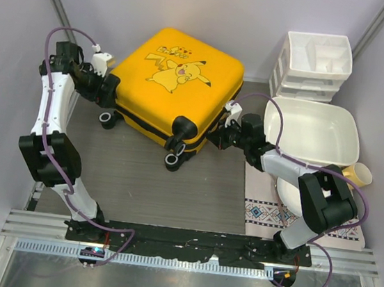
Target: Open, take out, and arrange the luggage
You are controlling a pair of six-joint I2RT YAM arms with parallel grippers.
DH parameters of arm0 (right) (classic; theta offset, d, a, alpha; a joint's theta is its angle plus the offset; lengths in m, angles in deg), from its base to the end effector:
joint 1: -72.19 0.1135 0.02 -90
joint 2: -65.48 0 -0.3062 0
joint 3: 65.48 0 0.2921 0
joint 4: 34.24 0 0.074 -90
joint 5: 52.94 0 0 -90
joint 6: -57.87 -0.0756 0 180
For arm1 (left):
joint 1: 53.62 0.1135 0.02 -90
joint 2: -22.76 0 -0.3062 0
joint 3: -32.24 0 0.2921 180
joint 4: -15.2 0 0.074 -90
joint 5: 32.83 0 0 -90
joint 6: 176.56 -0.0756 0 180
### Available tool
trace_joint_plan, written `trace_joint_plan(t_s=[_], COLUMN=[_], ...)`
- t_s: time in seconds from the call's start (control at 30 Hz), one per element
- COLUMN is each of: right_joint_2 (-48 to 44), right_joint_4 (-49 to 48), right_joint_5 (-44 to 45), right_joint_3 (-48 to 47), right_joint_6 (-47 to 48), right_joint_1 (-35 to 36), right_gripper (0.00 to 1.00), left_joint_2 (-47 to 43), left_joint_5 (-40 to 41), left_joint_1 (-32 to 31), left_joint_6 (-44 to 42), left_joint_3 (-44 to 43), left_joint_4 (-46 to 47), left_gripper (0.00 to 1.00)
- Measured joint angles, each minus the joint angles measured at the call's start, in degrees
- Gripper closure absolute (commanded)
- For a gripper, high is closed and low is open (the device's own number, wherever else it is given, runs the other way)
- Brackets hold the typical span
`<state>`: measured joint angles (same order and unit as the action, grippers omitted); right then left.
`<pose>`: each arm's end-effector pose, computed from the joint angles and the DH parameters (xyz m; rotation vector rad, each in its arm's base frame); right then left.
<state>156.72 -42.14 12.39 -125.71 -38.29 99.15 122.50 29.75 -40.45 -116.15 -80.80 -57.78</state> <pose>0.3496 0.2132 0.2131 -0.6457 1.9167 0.7964 0.4240 0.0635 0.3607 0.5132 2.4161 -0.3164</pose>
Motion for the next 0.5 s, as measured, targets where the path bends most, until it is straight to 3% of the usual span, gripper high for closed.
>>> trace_joint_plan(t_s=[0.5], right_joint_2=[0.0], right_joint_4=[-0.2], right_joint_5=[0.5], right_joint_3=[0.2], right_joint_6=[0.0], right_joint_1=[0.0], right_gripper=[0.99], left_joint_2=[-1.1], left_joint_5=[-2.2], left_joint_1=[1.5], left_joint_6=[-0.5], left_joint_3=[-3.0], left_joint_4=[-1.2], left_gripper=[0.14])
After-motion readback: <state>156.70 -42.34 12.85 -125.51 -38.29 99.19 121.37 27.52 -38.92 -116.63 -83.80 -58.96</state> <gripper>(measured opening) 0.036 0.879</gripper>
